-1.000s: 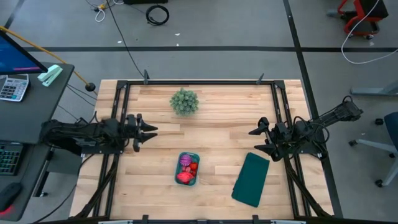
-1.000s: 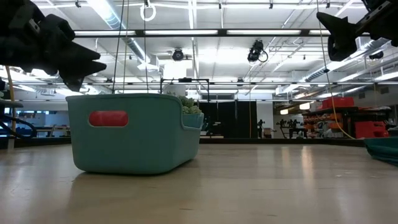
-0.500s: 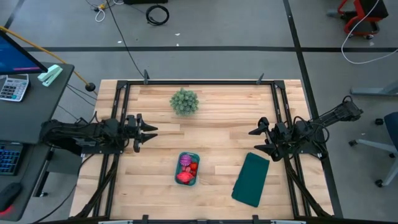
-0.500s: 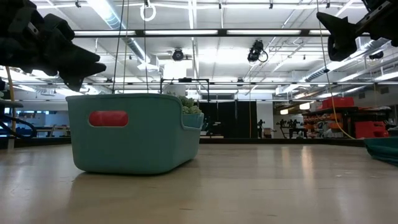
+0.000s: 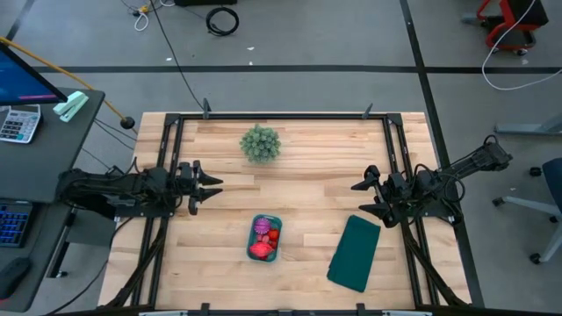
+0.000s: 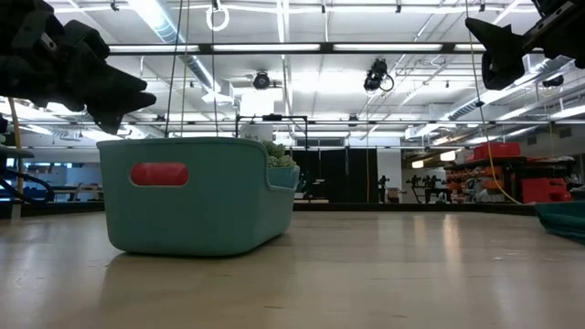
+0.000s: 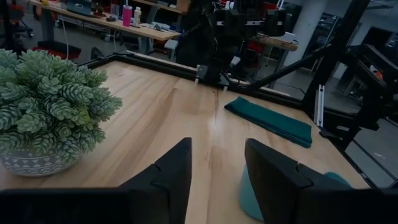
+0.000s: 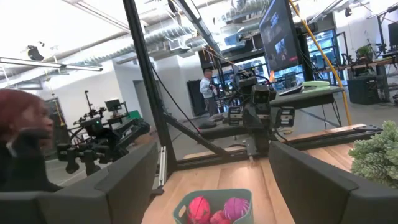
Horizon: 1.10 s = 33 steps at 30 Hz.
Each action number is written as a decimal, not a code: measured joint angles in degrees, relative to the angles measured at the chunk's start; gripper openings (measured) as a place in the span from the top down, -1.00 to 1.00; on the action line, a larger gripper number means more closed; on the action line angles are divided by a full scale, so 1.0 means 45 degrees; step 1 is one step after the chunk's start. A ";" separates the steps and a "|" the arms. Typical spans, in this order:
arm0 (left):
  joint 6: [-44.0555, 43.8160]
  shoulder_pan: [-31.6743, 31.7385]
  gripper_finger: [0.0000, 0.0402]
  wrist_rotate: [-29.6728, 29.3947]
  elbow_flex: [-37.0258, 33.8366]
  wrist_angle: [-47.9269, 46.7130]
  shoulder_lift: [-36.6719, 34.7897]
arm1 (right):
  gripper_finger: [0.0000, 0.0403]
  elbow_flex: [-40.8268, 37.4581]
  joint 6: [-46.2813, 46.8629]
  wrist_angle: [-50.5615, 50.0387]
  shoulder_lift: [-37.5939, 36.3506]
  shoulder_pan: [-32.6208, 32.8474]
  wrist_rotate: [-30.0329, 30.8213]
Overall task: Pick and placing Produce into tupperware
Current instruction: Return to Home Position
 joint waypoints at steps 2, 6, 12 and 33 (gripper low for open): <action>-0.0002 0.0000 0.24 0.0000 0.0000 -0.0005 0.0000 | -0.57 0.0000 0.0000 0.0000 0.0000 0.0000 0.0000; -0.0005 0.0000 0.27 0.0000 0.0000 -0.0005 0.0000 | -0.57 0.0000 0.0000 0.0000 0.0000 0.0000 0.0000; -0.0005 0.0000 0.28 0.0000 -0.0005 -0.0005 0.0000 | -0.57 0.0000 0.0000 0.0000 0.0000 0.0001 0.0000; -0.0005 0.0005 0.28 0.0000 -0.0005 -0.0005 0.0000 | -0.57 0.0000 0.0000 0.0000 0.0000 0.0000 -0.0001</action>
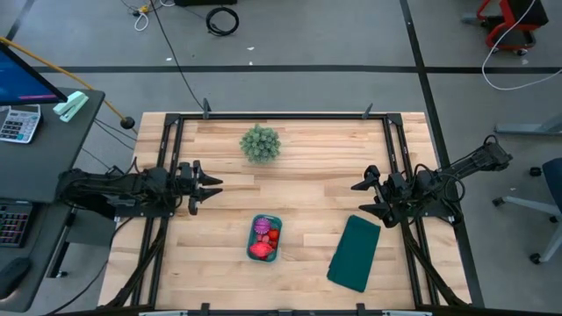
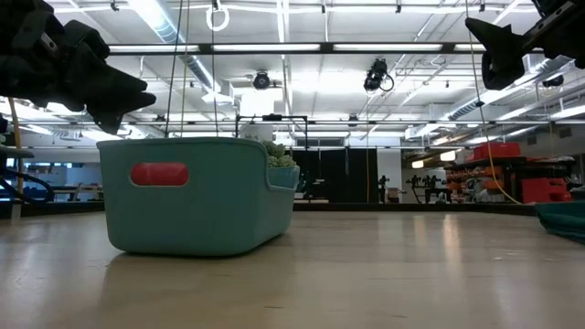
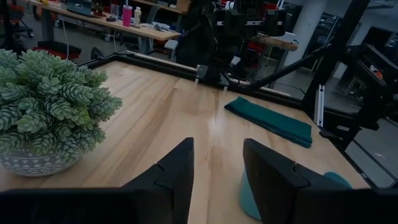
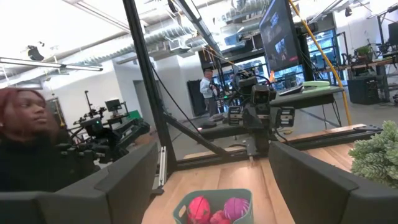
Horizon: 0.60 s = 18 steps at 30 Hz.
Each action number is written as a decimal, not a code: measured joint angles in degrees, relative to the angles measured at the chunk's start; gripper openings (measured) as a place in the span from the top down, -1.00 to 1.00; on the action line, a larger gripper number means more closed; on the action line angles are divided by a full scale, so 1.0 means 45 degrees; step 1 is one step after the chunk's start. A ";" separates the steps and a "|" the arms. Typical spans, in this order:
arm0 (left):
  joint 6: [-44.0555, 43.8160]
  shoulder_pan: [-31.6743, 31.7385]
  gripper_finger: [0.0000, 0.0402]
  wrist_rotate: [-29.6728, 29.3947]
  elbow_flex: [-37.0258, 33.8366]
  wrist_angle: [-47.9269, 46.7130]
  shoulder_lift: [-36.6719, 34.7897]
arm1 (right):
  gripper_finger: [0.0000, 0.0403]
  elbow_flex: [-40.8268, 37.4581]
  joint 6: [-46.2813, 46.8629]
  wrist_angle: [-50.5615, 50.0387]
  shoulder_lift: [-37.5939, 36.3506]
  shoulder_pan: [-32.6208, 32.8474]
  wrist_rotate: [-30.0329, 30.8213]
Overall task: Pick and placing Produce into tupperware
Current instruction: Return to Home Position
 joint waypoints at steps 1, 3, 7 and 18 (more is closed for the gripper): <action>0.0000 0.0000 0.28 -0.0004 0.0000 0.0000 0.0000 | -0.57 0.0000 0.0000 0.0004 0.0000 0.0000 -0.0003; 0.0000 0.0000 0.28 -0.0001 0.0000 0.0000 0.0000 | -0.57 0.0000 0.0000 0.0005 0.0000 0.0000 -0.0004; 0.0000 0.0000 0.24 0.0000 -0.0003 0.0000 0.0000 | -0.57 0.0000 0.0000 0.0002 0.0000 0.0002 0.0001; 0.0000 0.0000 0.25 -0.0005 -0.0005 0.0000 0.0000 | -0.57 0.0000 0.0000 0.0002 0.0000 0.0000 -0.0001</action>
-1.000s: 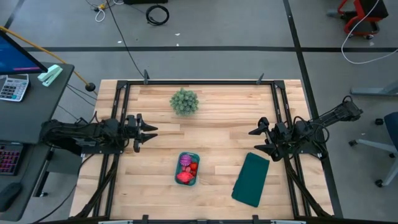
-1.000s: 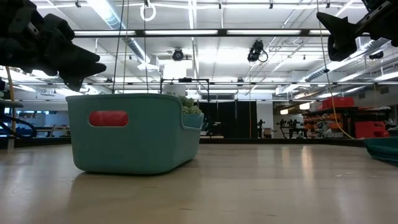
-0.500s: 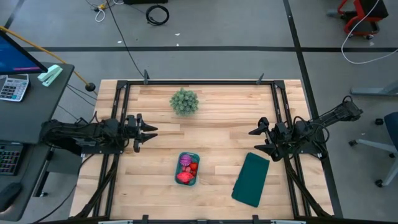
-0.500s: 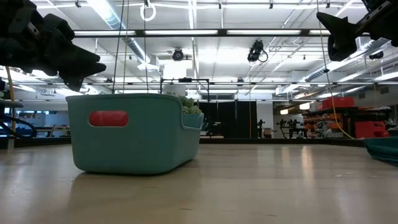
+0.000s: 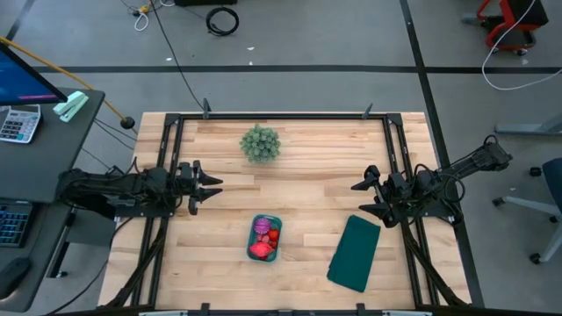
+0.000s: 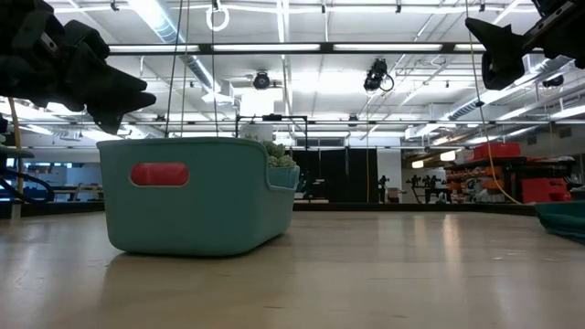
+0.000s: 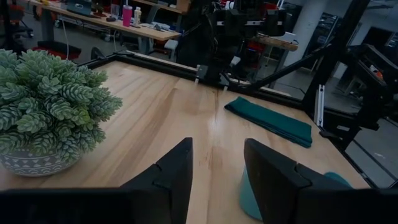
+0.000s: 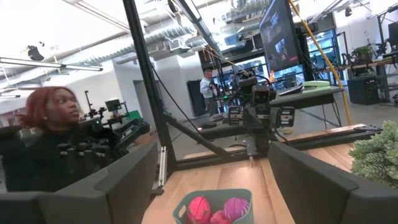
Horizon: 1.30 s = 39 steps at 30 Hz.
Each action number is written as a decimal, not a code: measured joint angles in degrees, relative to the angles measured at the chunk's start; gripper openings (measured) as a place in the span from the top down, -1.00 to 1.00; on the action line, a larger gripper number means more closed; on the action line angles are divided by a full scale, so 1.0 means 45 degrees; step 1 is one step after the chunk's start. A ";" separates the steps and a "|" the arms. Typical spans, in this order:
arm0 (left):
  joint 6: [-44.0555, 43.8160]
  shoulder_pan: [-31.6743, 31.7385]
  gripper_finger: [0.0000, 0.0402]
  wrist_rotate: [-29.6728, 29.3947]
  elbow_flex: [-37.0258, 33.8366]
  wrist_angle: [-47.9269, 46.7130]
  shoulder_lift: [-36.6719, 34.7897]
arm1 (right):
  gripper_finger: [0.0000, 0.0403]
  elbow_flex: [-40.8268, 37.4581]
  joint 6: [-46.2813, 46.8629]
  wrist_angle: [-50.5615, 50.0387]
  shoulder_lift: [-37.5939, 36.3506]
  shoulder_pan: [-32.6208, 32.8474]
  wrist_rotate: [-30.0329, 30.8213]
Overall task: Pick and placing Produce into tupperware
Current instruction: Return to Home Position
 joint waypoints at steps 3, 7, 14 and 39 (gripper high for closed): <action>0.0000 -0.0005 0.27 0.0005 0.0000 0.0000 0.0000 | -0.57 0.0000 0.0000 0.0002 0.0000 0.0000 -0.0001; 0.0000 -0.0005 0.28 0.0000 0.0000 0.0000 0.0000 | -0.57 0.0000 0.0000 0.0002 0.0000 0.0000 -0.0002; 0.0000 -0.0005 0.23 0.0001 0.0000 0.0000 0.0000 | -0.57 0.0000 0.0000 0.0002 0.0000 0.0002 0.0000; 0.0000 -0.0005 0.22 0.0000 0.0000 0.0000 0.0000 | -0.57 0.0000 -0.0003 0.0002 0.0000 0.0000 -0.0001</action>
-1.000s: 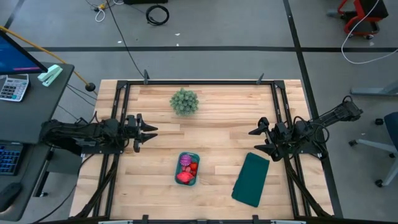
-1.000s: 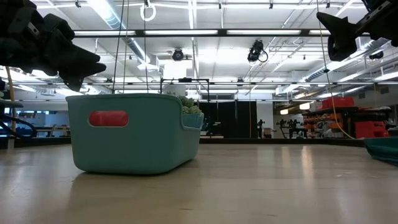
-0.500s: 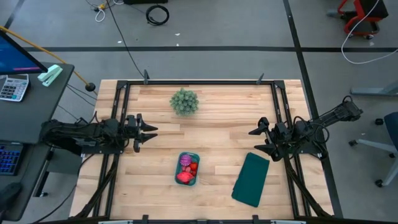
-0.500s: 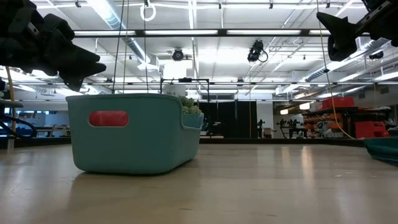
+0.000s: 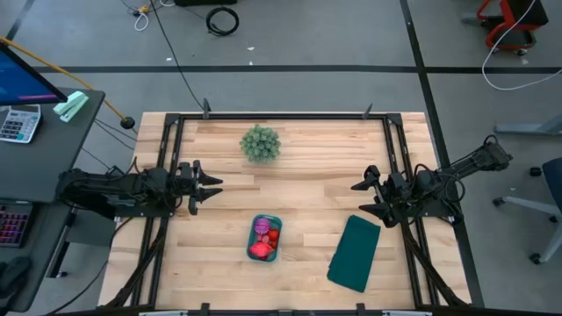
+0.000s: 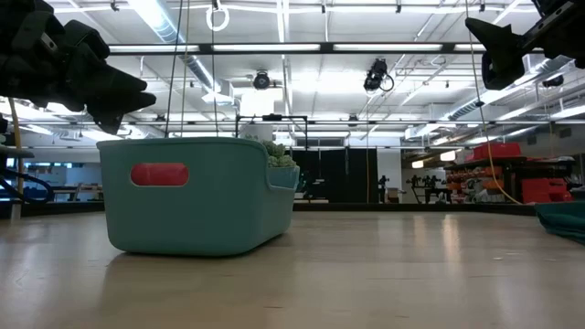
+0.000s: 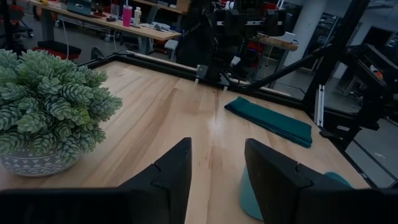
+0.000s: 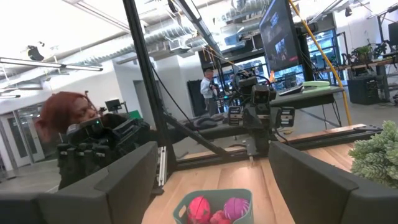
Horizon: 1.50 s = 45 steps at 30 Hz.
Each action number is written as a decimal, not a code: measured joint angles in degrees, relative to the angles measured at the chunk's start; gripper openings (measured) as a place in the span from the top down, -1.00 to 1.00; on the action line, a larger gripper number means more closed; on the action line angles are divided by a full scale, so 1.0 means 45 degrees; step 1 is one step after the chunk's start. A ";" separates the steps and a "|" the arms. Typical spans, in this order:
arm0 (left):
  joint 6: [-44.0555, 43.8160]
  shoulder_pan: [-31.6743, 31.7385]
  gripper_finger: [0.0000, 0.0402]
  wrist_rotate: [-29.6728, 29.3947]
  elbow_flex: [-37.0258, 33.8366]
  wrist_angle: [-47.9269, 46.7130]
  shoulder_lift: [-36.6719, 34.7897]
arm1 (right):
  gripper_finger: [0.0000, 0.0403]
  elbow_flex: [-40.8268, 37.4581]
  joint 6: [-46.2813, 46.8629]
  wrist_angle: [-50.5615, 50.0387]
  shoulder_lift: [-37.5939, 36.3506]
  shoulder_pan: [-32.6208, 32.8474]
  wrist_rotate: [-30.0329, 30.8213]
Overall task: Pick and placing Produce into tupperware
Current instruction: Return to Home Position
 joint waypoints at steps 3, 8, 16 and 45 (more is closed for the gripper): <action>0.0000 0.0000 0.22 0.0000 0.0000 0.0000 0.0000 | -0.57 0.0000 0.0003 -0.0001 0.0000 0.0005 -0.0001; 0.0000 0.0000 0.25 0.0000 0.0000 0.0000 0.0000 | -0.57 0.0000 0.0003 0.0000 0.0000 0.0004 0.0000; 0.0000 0.0005 0.28 0.0000 0.0000 0.0000 0.0000 | -0.57 0.0000 0.0001 0.0000 0.0000 0.0003 0.0001; 0.0000 0.0005 0.25 0.0000 -0.0005 0.0000 0.0000 | -0.57 0.0000 0.0003 0.0000 -0.0005 0.0000 0.0000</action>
